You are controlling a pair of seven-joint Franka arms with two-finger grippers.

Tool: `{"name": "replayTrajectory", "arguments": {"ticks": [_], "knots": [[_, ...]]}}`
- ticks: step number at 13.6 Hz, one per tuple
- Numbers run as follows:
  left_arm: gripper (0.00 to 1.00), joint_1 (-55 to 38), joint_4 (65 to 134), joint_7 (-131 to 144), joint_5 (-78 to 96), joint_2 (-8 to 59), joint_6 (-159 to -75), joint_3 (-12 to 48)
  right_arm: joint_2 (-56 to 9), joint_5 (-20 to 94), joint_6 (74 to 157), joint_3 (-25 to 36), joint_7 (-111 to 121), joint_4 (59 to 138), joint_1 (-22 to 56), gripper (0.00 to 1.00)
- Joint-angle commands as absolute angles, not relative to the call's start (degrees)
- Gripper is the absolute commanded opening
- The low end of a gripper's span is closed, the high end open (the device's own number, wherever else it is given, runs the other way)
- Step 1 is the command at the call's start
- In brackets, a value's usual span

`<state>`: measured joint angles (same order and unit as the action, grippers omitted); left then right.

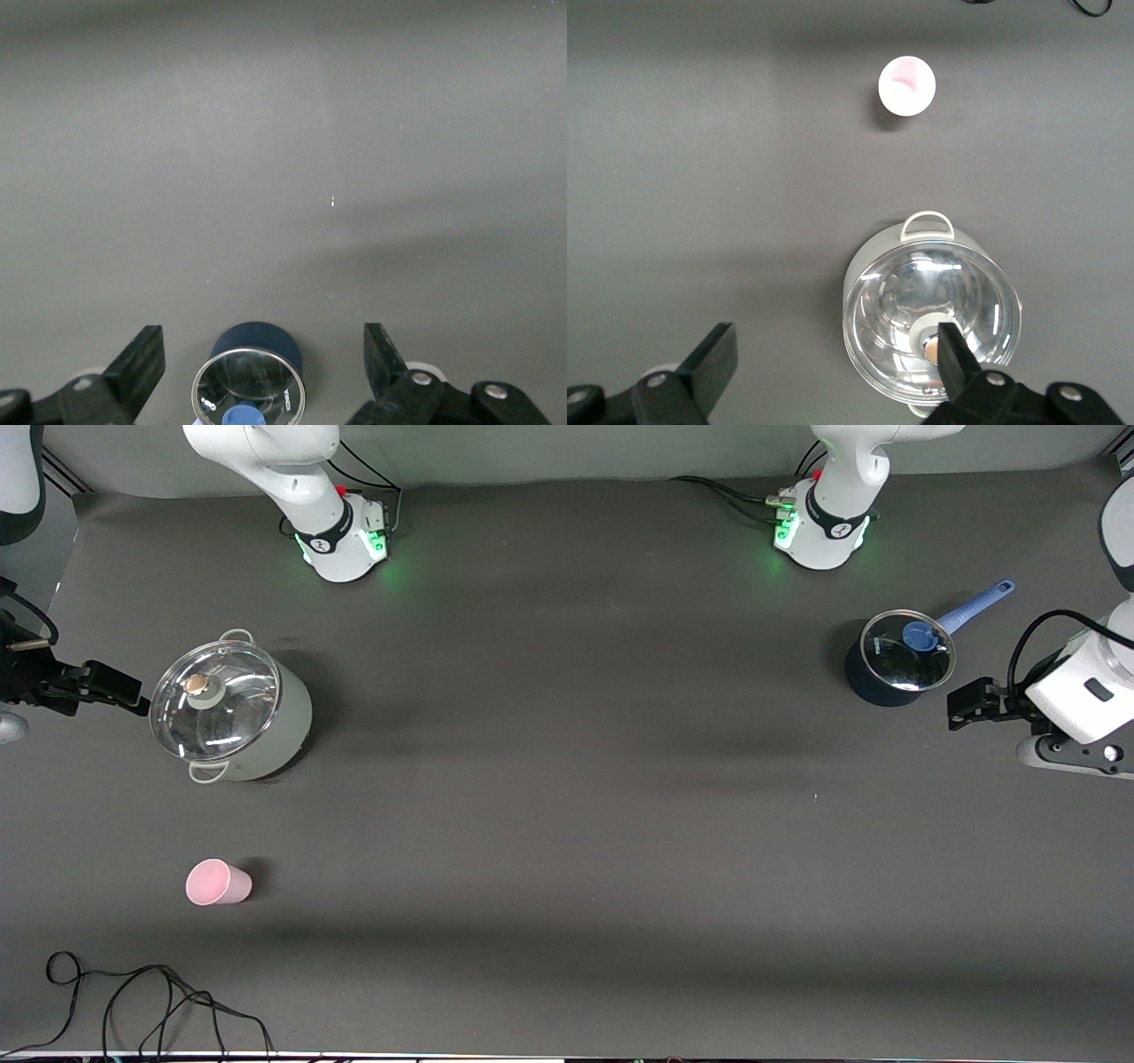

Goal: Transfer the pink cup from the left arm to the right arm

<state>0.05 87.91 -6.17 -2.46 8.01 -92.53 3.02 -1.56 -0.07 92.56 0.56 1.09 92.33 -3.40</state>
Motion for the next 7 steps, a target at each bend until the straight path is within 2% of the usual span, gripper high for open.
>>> {"name": "replayTrajectory", "arguments": {"ticks": [1, 7], "knots": [[1.0, 0.0, 85.69, -6.33, -1.93, 9.49, -90.88, 2.9, 0.18, -0.35, 92.46, 0.88, 1.93, 93.87, -2.9, 1.0], [1.0, 0.09, 86.31, -6.42, -1.93, 9.4, -90.88, 2.9, 0.09, -0.26, 92.46, 0.88, 1.85, 93.69, -2.9, 1.0]]}}
